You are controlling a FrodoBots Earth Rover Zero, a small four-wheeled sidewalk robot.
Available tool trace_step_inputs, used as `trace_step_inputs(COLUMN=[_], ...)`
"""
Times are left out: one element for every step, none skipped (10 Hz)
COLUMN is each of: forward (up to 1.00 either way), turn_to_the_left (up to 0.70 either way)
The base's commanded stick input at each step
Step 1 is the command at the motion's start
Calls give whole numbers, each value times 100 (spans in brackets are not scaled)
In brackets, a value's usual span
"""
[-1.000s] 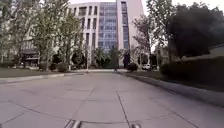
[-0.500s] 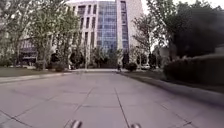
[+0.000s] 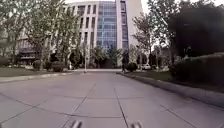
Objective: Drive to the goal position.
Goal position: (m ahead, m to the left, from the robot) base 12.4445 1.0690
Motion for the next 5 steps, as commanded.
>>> trace_step_inputs(forward=[70, 70, 70, 70, 63], turn_to_the_left=[0, 0, 0, 0, 0])
